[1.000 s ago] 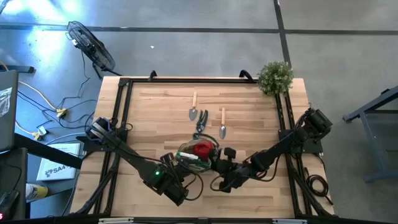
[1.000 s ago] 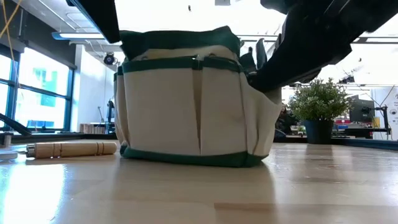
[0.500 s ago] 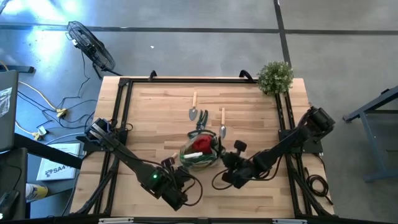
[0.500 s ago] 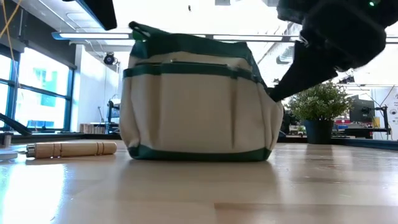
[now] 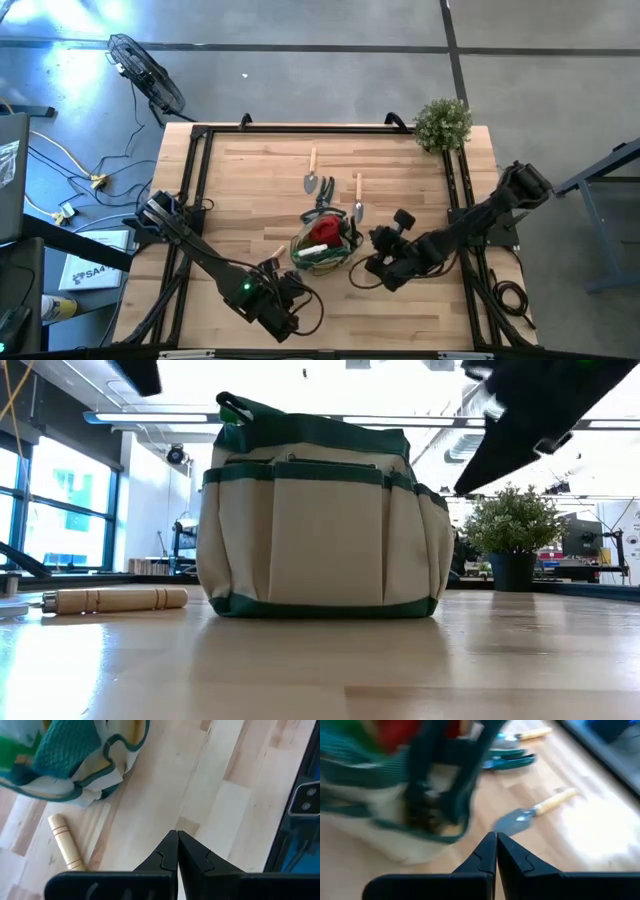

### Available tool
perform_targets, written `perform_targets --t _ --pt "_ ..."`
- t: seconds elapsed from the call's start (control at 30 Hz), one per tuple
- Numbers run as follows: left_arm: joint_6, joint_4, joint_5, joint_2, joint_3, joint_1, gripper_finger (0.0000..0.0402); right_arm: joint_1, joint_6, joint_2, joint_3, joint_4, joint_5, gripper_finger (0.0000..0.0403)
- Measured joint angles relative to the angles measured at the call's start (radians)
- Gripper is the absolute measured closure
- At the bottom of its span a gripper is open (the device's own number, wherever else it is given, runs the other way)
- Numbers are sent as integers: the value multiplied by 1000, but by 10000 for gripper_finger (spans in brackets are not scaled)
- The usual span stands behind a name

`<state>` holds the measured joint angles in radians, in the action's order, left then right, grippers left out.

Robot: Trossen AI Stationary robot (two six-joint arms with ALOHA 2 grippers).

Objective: Pick & Place Garden tools in Gardening bag
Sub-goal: Adjust the gardening bag

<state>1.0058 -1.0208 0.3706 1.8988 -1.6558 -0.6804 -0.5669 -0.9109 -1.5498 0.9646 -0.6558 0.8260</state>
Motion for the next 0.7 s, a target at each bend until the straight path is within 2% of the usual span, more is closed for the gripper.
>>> perform_targets --t 0.03,0.17,0.27,0.37,0.43,0.53,0.7 --pt "2 -19 1 0 0 -2 402 -12 25 21 0 18 -45 400" --pt "66 -176 33 0 0 -3 402 -63 142 80 0 183 -342 400" --pt "175 -366 106 0 0 1 402 -97 190 84 0 365 -451 400" --pt "284 -536 191 0 0 13 401 -105 266 56 0 509 -468 400" --pt "303 -553 220 0 3 35 402 -97 303 36 0 556 -467 400" --pt "210 -535 214 -6 8 83 402 -77 310 8 0 587 -473 400" --pt "95 -548 130 1 9 186 402 -64 314 -31 0 591 -498 400"
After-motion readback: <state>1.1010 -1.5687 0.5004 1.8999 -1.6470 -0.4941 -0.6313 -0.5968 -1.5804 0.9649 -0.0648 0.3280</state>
